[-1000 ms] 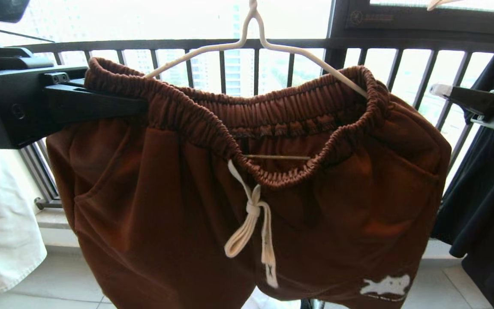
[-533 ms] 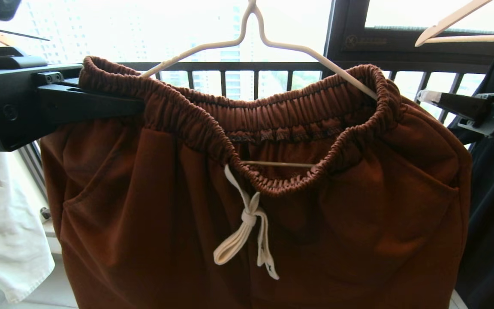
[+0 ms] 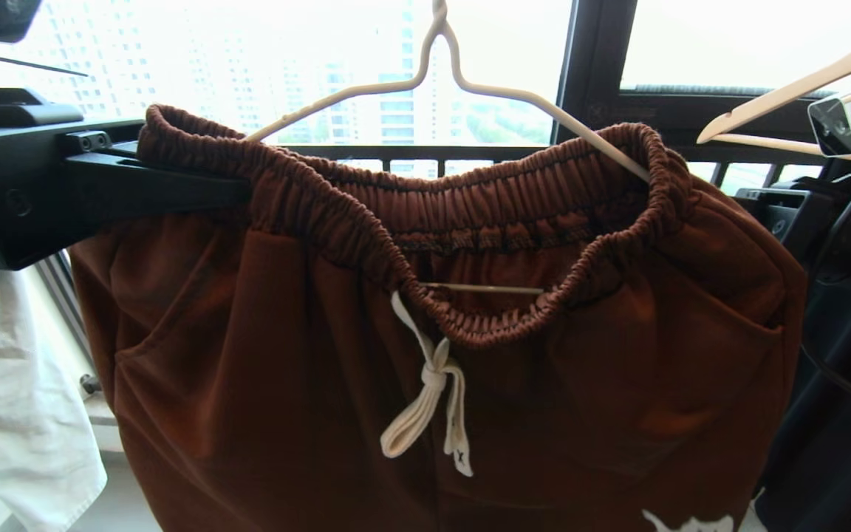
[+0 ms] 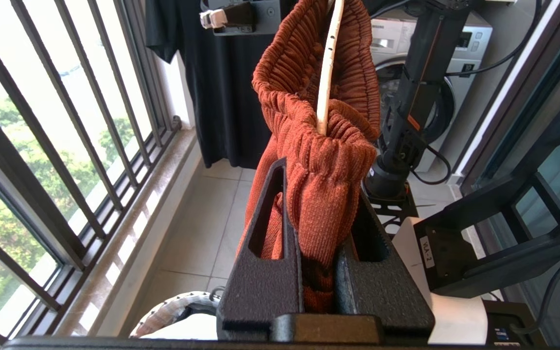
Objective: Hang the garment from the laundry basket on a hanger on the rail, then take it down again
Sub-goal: Hang the clothes rack on the clothesline
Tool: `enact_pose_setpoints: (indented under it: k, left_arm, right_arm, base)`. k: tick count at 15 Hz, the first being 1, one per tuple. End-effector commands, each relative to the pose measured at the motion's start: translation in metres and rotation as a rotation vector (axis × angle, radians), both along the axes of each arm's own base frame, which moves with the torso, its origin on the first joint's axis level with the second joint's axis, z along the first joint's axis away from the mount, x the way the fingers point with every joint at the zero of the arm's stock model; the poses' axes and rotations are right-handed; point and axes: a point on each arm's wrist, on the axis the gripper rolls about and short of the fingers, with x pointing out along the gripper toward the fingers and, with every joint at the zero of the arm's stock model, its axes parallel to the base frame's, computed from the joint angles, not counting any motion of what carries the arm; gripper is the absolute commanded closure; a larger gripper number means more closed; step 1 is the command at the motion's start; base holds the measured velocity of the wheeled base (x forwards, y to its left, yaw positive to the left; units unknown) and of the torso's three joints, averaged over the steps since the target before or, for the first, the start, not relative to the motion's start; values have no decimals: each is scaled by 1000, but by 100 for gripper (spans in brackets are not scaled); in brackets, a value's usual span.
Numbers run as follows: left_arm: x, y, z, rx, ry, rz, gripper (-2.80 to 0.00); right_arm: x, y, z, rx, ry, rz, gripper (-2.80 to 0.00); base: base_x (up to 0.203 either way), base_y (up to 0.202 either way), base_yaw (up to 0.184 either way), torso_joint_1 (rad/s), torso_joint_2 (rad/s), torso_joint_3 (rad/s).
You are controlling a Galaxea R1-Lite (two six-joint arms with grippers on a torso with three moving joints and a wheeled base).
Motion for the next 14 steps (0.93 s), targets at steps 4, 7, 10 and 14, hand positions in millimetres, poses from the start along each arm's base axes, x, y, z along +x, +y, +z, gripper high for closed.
enact_pose_setpoints:
  k: [4, 7, 10, 14]
  left_arm:
    - [0, 0, -5, 1, 16, -7, 0]
    - [-9, 1, -9, 4, 25, 4, 0]
    - [-14, 2, -15, 7, 40, 6, 0]
    - [-22, 3, -27, 12, 66, 6, 0]
  right_arm:
    - [0, 9, -8, -6, 16, 40, 0]
    - [3, 12, -12, -11, 23, 49, 0]
    - [3, 15, -13, -12, 26, 59, 0]
    - [-4, 15, -8, -10, 3, 58, 0]
  base:
    - [0, 0, 0, 247, -562, -313]
    - [0, 0, 0, 270, -595, -325]
    - [0, 0, 0, 236, -519, -280]
    - [0, 0, 0, 179, -367, -197]
